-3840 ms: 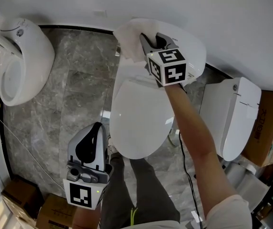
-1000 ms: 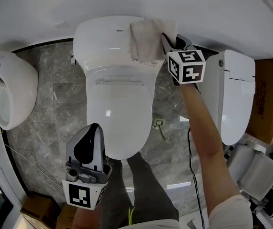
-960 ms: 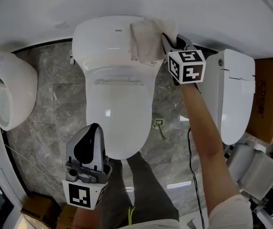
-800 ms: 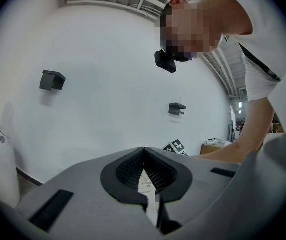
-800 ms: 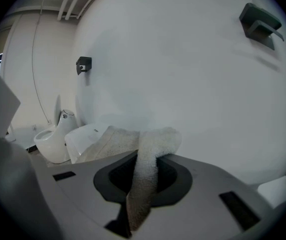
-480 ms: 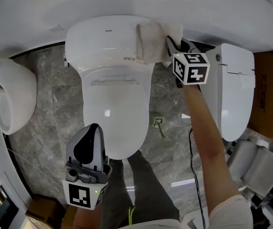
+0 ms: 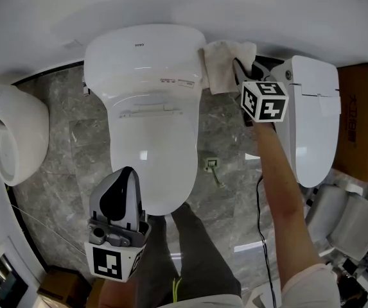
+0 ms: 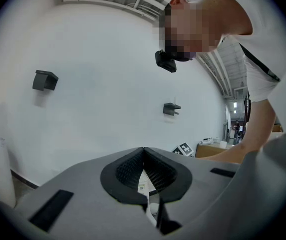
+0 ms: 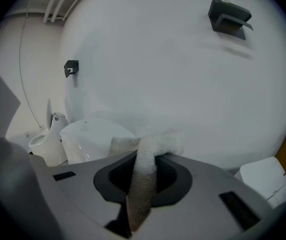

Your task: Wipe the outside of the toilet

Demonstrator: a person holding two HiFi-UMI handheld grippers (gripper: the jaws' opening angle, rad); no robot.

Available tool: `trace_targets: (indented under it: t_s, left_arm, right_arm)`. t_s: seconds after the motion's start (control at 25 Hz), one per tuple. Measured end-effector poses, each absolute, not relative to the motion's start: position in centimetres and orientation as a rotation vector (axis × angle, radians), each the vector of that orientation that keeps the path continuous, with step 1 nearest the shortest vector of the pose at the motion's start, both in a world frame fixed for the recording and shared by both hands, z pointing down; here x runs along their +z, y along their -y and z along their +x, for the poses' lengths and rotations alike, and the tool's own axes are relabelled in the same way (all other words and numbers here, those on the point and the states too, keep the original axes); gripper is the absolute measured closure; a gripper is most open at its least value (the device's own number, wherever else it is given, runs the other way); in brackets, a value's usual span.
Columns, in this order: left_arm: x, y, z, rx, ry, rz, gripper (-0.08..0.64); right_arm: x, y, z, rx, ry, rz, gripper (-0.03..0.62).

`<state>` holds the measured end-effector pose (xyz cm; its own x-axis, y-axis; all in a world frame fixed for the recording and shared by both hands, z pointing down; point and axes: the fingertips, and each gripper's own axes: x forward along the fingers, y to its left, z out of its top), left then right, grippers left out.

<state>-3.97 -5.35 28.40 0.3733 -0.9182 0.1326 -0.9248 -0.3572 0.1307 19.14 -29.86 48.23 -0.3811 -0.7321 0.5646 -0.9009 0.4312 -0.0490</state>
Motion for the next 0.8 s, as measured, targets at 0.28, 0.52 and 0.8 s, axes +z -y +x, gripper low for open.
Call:
trace_targets:
  t_s: [0.28,0.52,0.8]
  left_arm:
    - [26.7,4.5,-2.8,0.035,1.621,2.480,0.543]
    - [22.9,2.1,-2.9,0.030,1.573,2.517,0.543]
    - [14.4,-0.9,-6.3,-0.033,1.657,2.585,0.543]
  right_arm:
    - [46.8,27.2,22.9,0.549,2.184,1.495,0.522]
    - [42.3,21.8,24.2,0.664,2.197,1.567,0.522]
    - [29.7,14.6,21.1,0.645,2.344,1.589,0.522]
